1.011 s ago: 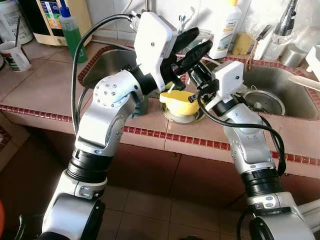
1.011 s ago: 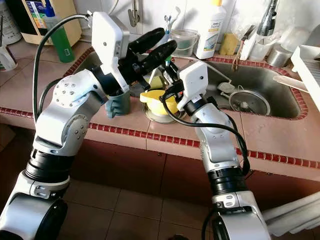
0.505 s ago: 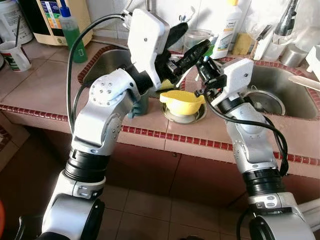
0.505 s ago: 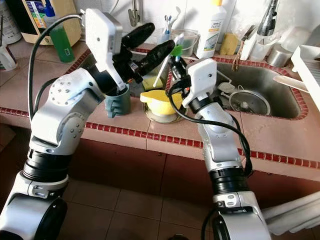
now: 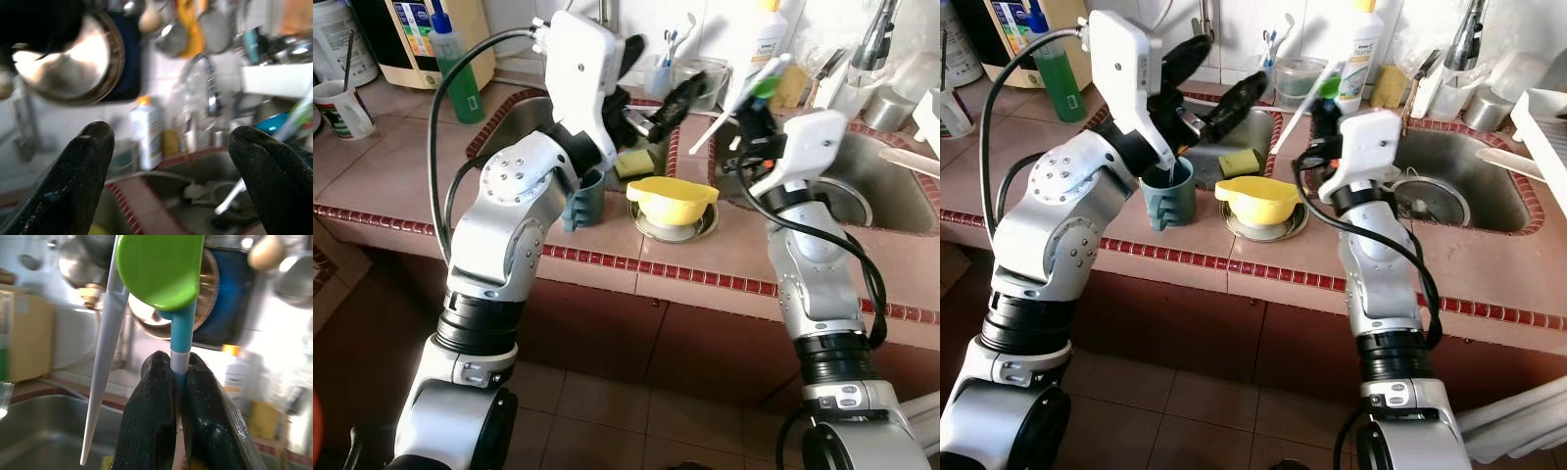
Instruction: Kitchen organization
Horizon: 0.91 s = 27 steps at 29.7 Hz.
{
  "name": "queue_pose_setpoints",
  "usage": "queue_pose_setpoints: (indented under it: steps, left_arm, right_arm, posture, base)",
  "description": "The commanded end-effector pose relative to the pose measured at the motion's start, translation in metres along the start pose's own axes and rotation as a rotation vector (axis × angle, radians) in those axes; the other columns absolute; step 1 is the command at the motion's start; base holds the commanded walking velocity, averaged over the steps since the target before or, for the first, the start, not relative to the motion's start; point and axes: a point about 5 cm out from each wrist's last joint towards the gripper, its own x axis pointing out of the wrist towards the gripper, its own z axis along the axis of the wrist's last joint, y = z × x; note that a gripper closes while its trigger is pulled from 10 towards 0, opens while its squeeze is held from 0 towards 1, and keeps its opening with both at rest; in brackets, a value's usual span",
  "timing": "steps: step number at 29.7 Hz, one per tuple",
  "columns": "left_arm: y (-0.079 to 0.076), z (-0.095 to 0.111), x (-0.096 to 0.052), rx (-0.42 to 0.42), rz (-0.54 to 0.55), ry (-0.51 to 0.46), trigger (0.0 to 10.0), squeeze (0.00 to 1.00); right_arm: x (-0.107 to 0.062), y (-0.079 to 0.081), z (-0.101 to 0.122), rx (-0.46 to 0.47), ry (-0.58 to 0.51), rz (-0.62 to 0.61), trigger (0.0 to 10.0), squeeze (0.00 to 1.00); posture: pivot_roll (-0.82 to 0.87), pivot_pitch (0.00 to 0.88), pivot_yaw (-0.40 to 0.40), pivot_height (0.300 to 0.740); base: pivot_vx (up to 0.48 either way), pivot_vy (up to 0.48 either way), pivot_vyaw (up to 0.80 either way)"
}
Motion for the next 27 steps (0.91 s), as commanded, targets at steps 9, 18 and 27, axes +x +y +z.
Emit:
queue_pose_setpoints:
  steps: [9, 18, 27]
  left_arm:
    - [0.029, -0.045, -0.024, -0.037, 0.242, 0.144, 10.0, 0.00]
    - [0.044, -0.051, -0.036, -0.037, 0.308, 0.167, 10.0, 0.00]
    - [0.050, -0.047, -0.036, -0.050, 0.298, 0.155, 10.0, 0.00]
  right_arm:
    - [-0.019, -0.006, 0.009, 0.011, -0.028, -0.075, 10.0, 0.00]
    - [-0.027, 0.000, 0.010, 0.035, -0.007, -0.074, 10.0, 0.00]
    - [-0.025, 0.001, 0.013, 0.035, -0.003, -0.061, 10.0, 0.00]
  posture:
    - [-0.18, 0.026, -0.002, 0.732]
    - [-0.19, 0.044, -0.002, 0.732]
    - [-0.19, 0.049, -0.006, 0.732]
  base:
    - [0.000, 0.000, 0.00]
    - [0.000, 0.000, 0.00]
    - [0.085, 0.000, 0.00]
